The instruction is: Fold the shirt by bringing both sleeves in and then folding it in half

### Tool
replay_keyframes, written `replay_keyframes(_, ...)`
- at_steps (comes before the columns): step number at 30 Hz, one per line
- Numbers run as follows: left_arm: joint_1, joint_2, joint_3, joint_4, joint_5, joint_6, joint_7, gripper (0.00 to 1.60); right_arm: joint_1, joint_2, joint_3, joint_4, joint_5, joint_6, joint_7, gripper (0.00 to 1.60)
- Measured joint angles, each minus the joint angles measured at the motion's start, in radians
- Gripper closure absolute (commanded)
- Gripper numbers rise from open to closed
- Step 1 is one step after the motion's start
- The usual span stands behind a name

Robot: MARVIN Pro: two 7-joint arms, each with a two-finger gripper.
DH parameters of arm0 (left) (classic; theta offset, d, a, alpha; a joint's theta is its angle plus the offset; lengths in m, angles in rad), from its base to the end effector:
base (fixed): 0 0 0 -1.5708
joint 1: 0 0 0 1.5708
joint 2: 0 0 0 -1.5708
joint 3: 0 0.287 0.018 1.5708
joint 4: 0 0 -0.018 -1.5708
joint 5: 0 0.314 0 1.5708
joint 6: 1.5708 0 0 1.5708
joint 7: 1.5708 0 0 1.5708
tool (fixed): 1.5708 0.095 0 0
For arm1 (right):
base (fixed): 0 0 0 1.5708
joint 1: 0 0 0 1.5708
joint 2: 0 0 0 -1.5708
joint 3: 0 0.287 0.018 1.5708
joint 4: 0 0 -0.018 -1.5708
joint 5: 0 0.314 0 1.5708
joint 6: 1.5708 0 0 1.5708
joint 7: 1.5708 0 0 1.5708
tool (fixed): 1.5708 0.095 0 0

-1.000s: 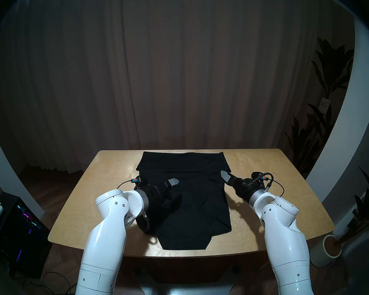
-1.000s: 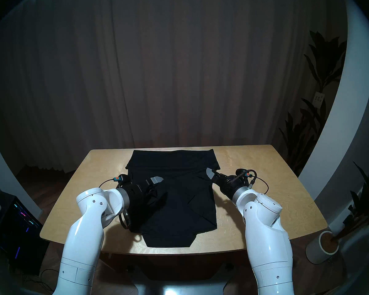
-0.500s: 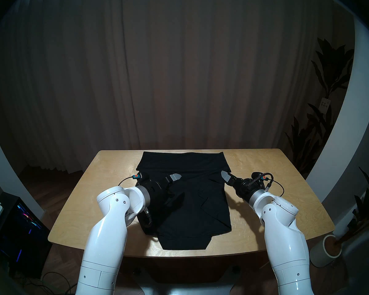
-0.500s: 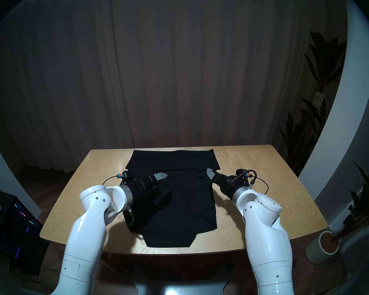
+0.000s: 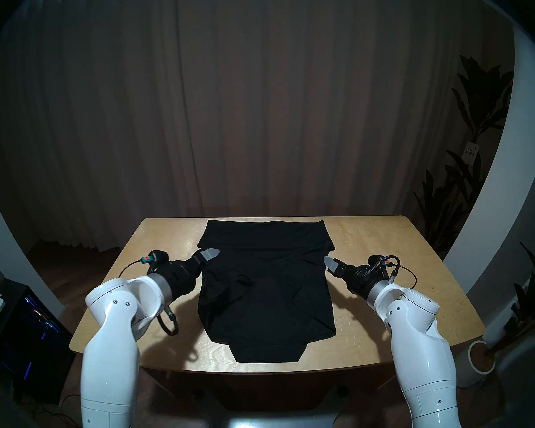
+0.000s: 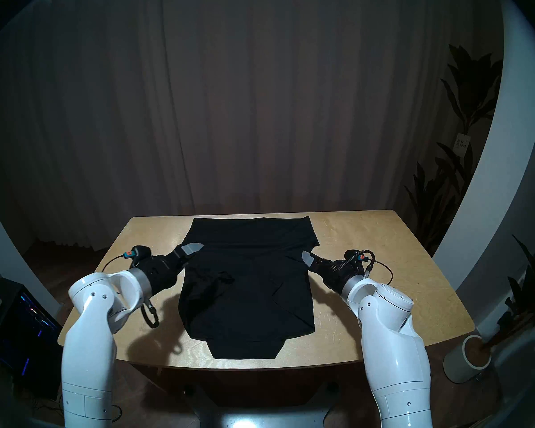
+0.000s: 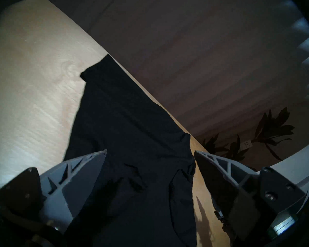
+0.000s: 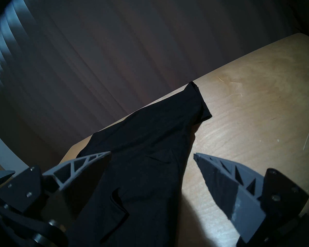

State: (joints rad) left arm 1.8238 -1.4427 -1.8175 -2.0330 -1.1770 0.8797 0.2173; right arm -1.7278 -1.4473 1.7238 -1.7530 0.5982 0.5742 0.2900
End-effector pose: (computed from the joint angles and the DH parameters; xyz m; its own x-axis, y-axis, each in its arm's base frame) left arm 0.3281 0.0590 -0.2626 0.5684 0.6349 0.5233 0.0726 -0.6723 0.7367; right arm 0.3677 -0.0446 -0.3169 0.4589 -0.4294 0.7779 0.1619 -0.8204 -0.5484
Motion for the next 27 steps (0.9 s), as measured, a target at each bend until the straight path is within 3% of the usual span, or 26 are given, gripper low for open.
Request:
replay_keyframes(6,0.077,0.029,-0.069,-0.031,-0.066,0.068,-0.029,0.00,-0.053,0.034,0.015,-0.053,0.008,0.057,0.032,0.00)
replay_keyframes(13,0.126,0.096,-0.087,0.008,-0.134,0.082,-0.117,0.00,-0.108,0.068,0.037,-0.084,0.021,0.113,0.067,0.00)
replay_keyframes(20,0.125,0.174,-0.045,0.118,-0.140,0.082,-0.221,0.00,-0.131,0.106,0.043,-0.080,0.024,0.144,0.104,0.00)
replay_keyframes(27,0.077,0.257,0.036,0.227,-0.095,0.082,-0.286,0.00,-0.114,0.140,-0.006,-0.058,-0.009,0.148,0.123,0.00)
